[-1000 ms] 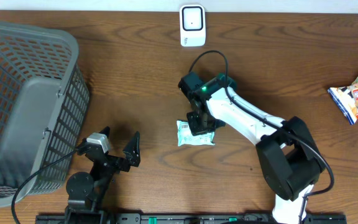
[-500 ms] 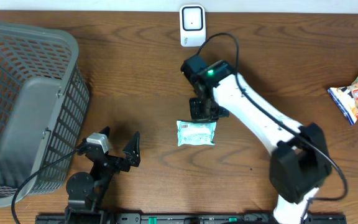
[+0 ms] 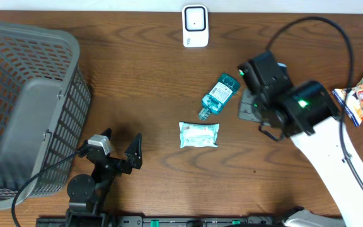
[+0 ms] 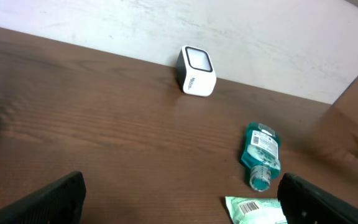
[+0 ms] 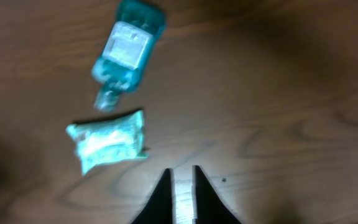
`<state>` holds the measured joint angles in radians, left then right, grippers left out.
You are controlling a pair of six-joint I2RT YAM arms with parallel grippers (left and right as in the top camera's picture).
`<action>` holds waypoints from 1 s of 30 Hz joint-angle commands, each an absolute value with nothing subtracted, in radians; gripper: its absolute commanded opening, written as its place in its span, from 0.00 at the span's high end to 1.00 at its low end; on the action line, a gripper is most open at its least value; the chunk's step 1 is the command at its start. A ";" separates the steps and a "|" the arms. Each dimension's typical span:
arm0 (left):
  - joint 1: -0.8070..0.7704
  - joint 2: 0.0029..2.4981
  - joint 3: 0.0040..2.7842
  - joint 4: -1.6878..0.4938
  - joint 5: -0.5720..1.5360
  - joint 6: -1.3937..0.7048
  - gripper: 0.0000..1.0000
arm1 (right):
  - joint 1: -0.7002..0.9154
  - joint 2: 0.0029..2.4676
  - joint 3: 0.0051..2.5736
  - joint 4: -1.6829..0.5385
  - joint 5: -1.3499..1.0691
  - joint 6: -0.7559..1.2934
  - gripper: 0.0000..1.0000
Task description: Scan the item barcode
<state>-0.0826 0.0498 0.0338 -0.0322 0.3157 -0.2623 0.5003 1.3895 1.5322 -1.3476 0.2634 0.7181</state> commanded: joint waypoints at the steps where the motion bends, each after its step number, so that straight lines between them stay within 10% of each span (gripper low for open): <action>1: -0.086 0.044 0.006 -0.046 0.321 -0.264 0.01 | 0.453 1.351 1.380 -1.297 0.305 0.814 0.85; 6: -0.086 0.044 0.006 -0.046 0.321 -0.264 0.01 | 0.426 1.342 1.113 -1.003 0.032 0.802 0.71; 16: -0.086 0.044 0.006 -0.046 0.321 -0.264 0.01 | 0.426 1.343 0.853 -0.572 -0.245 0.879 0.04; 30: -0.086 0.044 0.006 -0.046 0.321 -0.264 0.01 | 0.442 1.365 0.809 -0.454 -0.239 1.019 0.02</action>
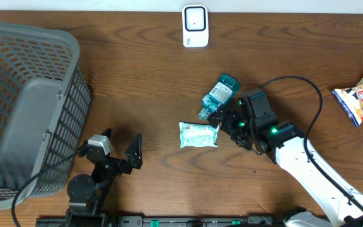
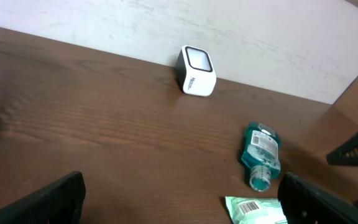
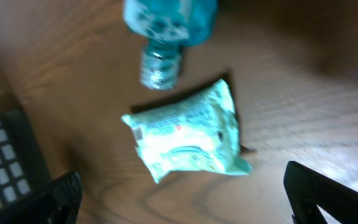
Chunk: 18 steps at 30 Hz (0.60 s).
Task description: Scan the item barcode
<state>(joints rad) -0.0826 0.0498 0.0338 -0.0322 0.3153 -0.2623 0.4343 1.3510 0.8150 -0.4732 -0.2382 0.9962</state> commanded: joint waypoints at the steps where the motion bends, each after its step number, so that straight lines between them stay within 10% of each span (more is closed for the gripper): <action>1: -0.086 0.044 0.006 -0.046 0.321 -0.264 0.01 | 0.447 1.375 0.809 -0.444 -0.239 1.036 0.03; 18: -0.086 0.044 0.006 -0.046 0.321 -0.264 0.01 | 0.599 1.637 0.809 -0.249 -0.236 1.309 0.01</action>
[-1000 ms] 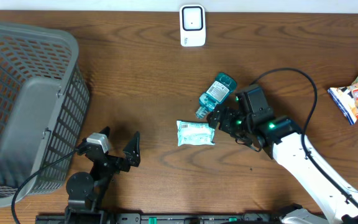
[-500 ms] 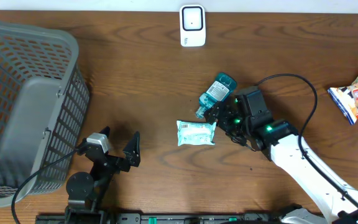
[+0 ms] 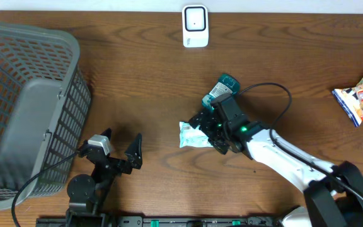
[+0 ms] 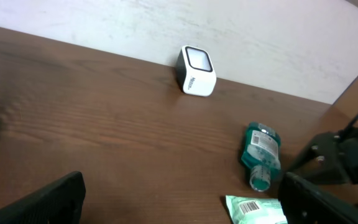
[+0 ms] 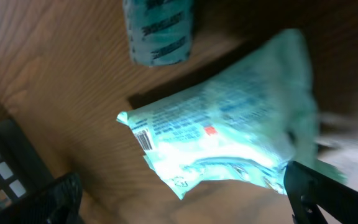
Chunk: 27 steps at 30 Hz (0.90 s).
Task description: Scan the item barcode
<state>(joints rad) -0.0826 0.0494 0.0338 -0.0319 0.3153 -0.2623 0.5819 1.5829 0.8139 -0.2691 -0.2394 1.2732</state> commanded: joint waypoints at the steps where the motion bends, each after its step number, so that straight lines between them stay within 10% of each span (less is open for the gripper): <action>1: -0.086 0.044 0.006 -0.046 0.321 -0.264 0.01 | 0.600 1.656 0.809 -0.248 -0.235 1.309 0.02; 10: -0.086 0.044 0.006 -0.046 0.321 -0.264 0.01 | 0.595 1.673 0.809 -0.245 -0.160 1.190 0.15; 18: -0.086 0.044 0.006 -0.046 0.321 -0.264 0.01 | 0.564 1.615 0.865 -0.216 -0.241 0.617 0.13; 27: -0.086 0.044 0.006 -0.046 0.321 -0.264 0.01 | 0.522 1.453 0.896 -0.538 -0.146 1.055 0.12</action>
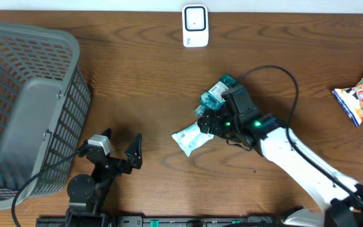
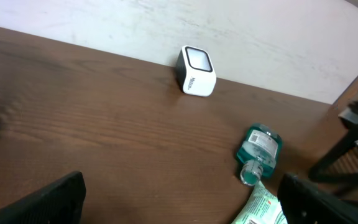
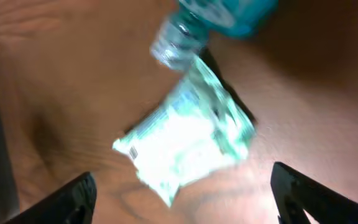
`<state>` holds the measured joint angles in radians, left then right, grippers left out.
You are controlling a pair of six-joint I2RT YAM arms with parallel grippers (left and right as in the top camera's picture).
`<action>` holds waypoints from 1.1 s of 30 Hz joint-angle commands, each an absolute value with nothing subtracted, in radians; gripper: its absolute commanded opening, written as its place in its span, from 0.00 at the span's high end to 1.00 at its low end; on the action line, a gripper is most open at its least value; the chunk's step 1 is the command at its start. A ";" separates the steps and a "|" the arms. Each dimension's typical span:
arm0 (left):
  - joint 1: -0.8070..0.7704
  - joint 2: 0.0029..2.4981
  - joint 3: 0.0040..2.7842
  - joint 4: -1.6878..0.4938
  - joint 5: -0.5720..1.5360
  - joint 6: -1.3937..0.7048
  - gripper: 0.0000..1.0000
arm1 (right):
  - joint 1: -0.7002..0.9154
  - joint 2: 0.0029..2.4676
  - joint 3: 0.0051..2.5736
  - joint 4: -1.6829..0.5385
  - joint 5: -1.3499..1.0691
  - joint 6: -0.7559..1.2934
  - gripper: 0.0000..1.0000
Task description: Scan the item barcode
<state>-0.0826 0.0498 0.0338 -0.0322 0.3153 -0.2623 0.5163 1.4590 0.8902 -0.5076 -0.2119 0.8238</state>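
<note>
A pale green wipes packet (image 1: pixel 190 139) lies tilted on the brown table, its barcode end toward the front left; it also shows as the packet (image 3: pixel 185 140) and the packet (image 2: pixel 261 210). My right gripper (image 1: pixel 208 124) hovers at its far right end, open wide, the packet ahead of the gripper (image 3: pixel 185 202) and not clamped. A teal bottle (image 1: pixel 216 94) lies just behind, its cap touching the packet. The white scanner (image 1: pixel 195 26) stands at the back edge. My left gripper (image 1: pixel 120 157) rests open near the front.
A grey mesh basket (image 1: pixel 24 107) fills the left side. A snack bag (image 1: pixel 361 94) lies at the far right edge. The right arm's cable (image 1: pixel 282 79) loops over the table behind the bottle.
The packet has turned from lying level to slanted and sits a little further left. The bottle has shifted slightly left. My right gripper now sits higher and to the right of the packet.
My right gripper was shut, high to the right of the bottle. Then it was open low beside the packet's right end, then right over the packet. Now the packet lies turned and pushed left, the gripper still open. The left arm stayed still.
</note>
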 commanded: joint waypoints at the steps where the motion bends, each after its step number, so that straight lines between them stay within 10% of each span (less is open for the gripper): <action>1: -0.086 0.044 0.006 -0.046 0.321 -0.264 0.01 | 0.530 1.460 0.886 -0.535 -0.130 1.118 0.12; 19: -0.086 0.044 0.006 -0.046 0.321 -0.264 0.01 | 0.636 1.694 0.856 -0.394 -0.043 1.383 0.30; 23: -0.086 0.044 0.006 -0.046 0.321 -0.264 0.01 | 0.638 1.816 0.856 -0.296 -0.078 1.374 0.50; 27: -0.086 0.044 0.006 -0.046 0.321 -0.264 0.01 | 0.640 1.891 0.856 -0.317 -0.096 1.278 0.97; 33: -0.086 0.044 0.006 -0.046 0.321 -0.264 0.01 | 0.594 1.818 0.864 -0.345 -0.139 1.140 0.99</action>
